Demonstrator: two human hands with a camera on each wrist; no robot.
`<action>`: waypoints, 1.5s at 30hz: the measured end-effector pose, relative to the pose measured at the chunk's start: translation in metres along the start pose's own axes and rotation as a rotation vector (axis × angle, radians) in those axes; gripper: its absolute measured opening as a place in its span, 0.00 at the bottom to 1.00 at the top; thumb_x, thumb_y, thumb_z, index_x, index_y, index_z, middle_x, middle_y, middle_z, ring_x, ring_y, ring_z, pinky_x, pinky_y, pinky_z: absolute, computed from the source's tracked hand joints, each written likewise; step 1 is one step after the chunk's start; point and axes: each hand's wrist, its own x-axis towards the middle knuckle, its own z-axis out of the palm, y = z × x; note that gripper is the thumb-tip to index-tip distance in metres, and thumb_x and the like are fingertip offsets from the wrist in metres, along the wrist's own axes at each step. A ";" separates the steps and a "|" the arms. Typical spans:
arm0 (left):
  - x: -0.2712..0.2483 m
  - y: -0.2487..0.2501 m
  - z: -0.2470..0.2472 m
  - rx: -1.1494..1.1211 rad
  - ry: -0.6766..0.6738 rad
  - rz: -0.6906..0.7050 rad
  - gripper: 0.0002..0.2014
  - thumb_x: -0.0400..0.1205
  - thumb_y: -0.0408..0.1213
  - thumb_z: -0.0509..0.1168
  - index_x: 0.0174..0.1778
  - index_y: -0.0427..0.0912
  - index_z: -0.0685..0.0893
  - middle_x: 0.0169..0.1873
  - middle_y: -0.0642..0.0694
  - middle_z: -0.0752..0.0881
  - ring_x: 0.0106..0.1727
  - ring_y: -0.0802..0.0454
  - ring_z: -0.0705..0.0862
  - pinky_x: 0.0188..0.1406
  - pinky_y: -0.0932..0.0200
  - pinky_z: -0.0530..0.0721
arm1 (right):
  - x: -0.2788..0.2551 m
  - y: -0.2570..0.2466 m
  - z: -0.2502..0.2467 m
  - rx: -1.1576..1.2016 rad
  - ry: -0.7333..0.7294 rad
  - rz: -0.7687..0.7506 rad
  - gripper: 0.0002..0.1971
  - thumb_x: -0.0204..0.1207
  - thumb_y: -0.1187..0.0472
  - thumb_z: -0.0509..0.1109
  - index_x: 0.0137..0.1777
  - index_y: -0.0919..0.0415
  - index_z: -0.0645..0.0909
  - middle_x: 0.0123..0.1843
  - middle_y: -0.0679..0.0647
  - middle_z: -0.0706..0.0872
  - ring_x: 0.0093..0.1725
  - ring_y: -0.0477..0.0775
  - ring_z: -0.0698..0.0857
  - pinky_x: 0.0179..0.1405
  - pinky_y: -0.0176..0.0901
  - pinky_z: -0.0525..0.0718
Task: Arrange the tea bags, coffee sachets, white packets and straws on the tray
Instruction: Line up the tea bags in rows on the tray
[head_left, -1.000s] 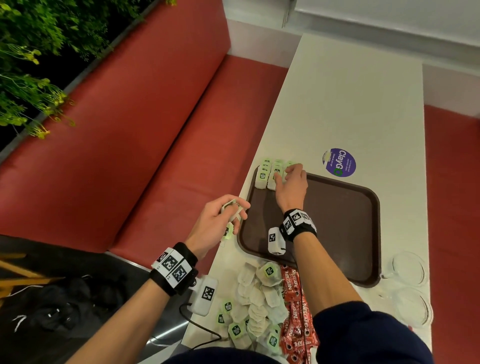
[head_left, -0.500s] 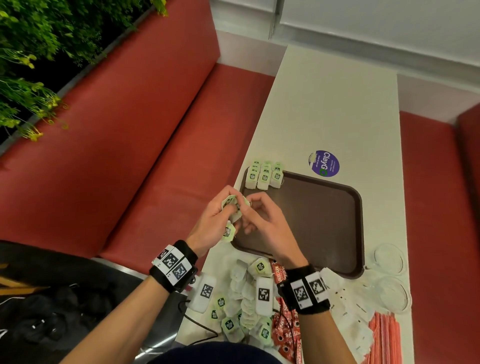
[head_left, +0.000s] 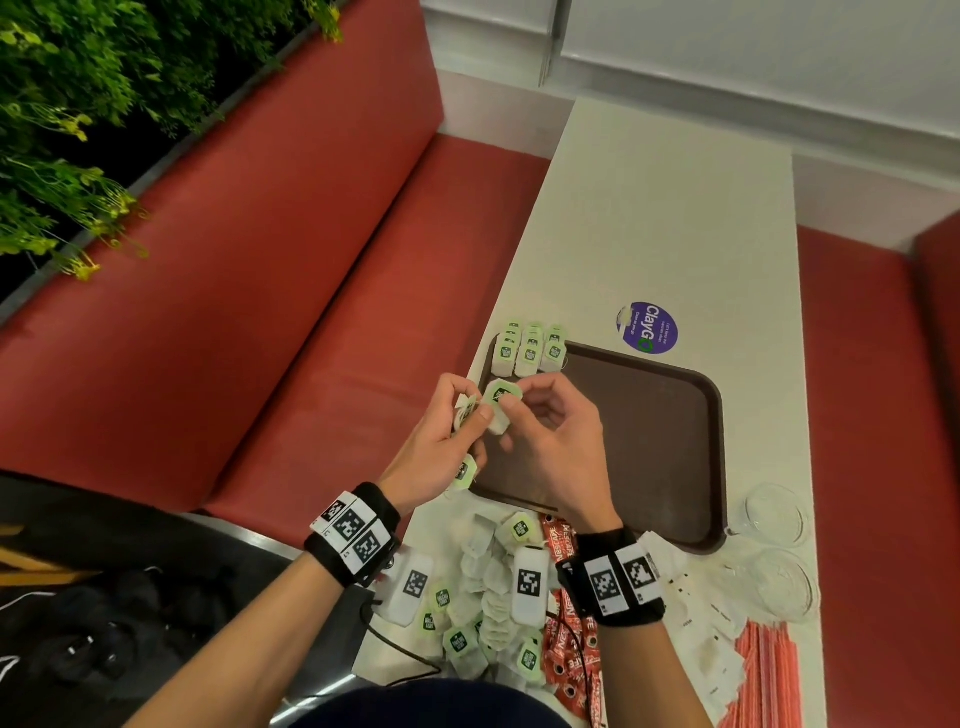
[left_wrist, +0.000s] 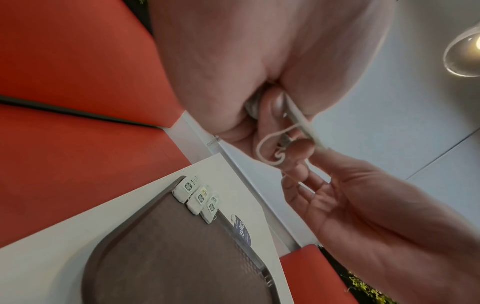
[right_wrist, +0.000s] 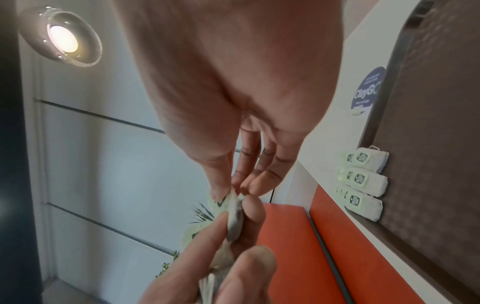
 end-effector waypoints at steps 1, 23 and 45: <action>0.001 0.000 0.001 0.000 0.004 0.006 0.08 0.97 0.39 0.60 0.63 0.42 0.66 0.43 0.39 0.91 0.32 0.42 0.80 0.38 0.43 0.78 | 0.000 0.001 0.000 0.028 0.004 0.014 0.07 0.84 0.61 0.82 0.57 0.61 0.88 0.47 0.57 0.94 0.39 0.54 0.90 0.53 0.37 0.87; 0.025 -0.020 -0.001 -0.040 0.183 -0.146 0.14 0.96 0.47 0.61 0.49 0.42 0.71 0.36 0.43 0.68 0.38 0.44 0.67 0.34 0.56 0.74 | 0.116 0.134 -0.077 -0.274 0.241 0.324 0.05 0.86 0.56 0.79 0.58 0.54 0.90 0.51 0.52 0.97 0.48 0.56 0.96 0.60 0.58 0.95; 0.026 -0.030 -0.015 -0.156 0.168 -0.217 0.14 0.87 0.49 0.50 0.49 0.42 0.74 0.33 0.50 0.70 0.33 0.52 0.68 0.33 0.56 0.73 | 0.165 0.171 -0.045 -0.674 0.248 0.204 0.12 0.83 0.60 0.80 0.58 0.60 0.80 0.57 0.56 0.85 0.54 0.56 0.80 0.54 0.46 0.73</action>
